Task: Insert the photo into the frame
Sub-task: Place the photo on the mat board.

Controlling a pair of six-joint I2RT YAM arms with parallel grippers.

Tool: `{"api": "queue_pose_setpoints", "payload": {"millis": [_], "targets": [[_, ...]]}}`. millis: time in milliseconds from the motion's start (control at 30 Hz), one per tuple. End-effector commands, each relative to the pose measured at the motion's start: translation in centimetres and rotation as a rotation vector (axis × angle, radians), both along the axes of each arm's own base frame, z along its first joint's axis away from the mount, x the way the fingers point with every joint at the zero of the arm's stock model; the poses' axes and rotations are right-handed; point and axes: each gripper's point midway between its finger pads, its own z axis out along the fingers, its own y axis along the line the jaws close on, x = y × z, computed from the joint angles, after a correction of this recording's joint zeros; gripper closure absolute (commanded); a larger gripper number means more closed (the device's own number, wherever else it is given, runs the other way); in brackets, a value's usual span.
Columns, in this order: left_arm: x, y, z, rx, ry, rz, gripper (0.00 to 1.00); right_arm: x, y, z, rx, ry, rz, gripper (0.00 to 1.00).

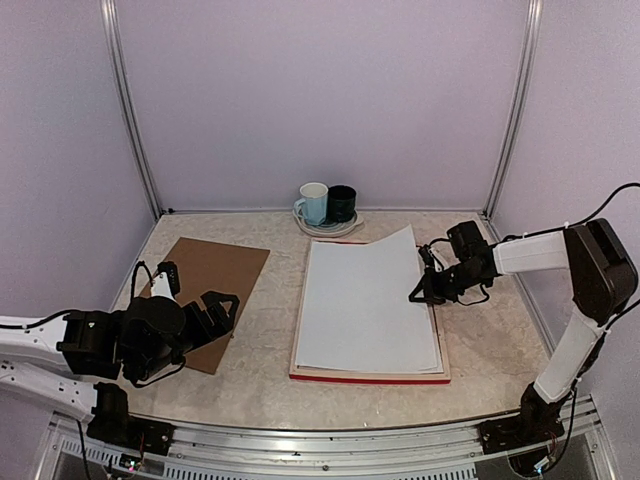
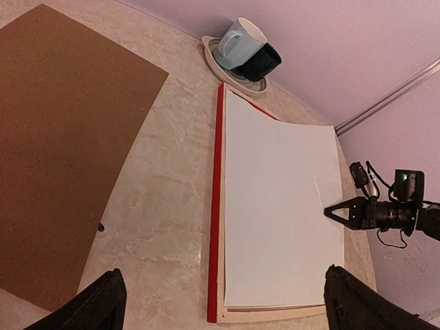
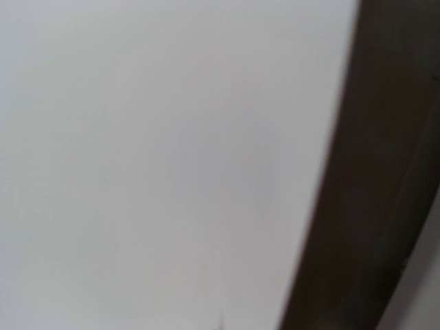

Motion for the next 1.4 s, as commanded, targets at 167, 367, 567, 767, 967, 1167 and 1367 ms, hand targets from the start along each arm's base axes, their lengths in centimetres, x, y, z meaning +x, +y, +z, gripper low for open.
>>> {"api": "queue_pose_setpoints", "payload": {"millis": [167,367,567,767,967,1167,1367], "targets": [[-0.02,-0.25,0.15,0.002,-0.008,-0.007,0.01,0.36,-0.95,0.99,-0.015,-0.035,-0.011,1.00],[-0.06,-0.24,-0.04,0.001,-0.005,-0.007,0.01,0.55,-1.24,0.85,-0.021,-0.036,-0.025,1.00],[-0.09,-0.12,-0.18,0.002,-0.003,-0.006,0.01,0.51,-1.55,0.61,-0.026,-0.035,-0.041,1.00],[-0.11,-0.18,-0.20,-0.003,-0.001,-0.007,0.01,0.49,-1.54,0.46,-0.021,-0.032,-0.044,1.00],[-0.12,-0.15,-0.40,-0.002,0.002,-0.006,0.01,0.39,-1.49,0.43,-0.015,-0.032,-0.042,0.99],[-0.10,-0.30,-0.39,-0.001,0.000,-0.009,0.01,0.65,-1.02,0.71,0.013,-0.031,-0.038,0.95],[-0.12,-0.32,-0.44,-0.003,0.004,-0.009,0.01,0.71,-0.93,0.89,0.019,-0.030,-0.039,0.89]]}}
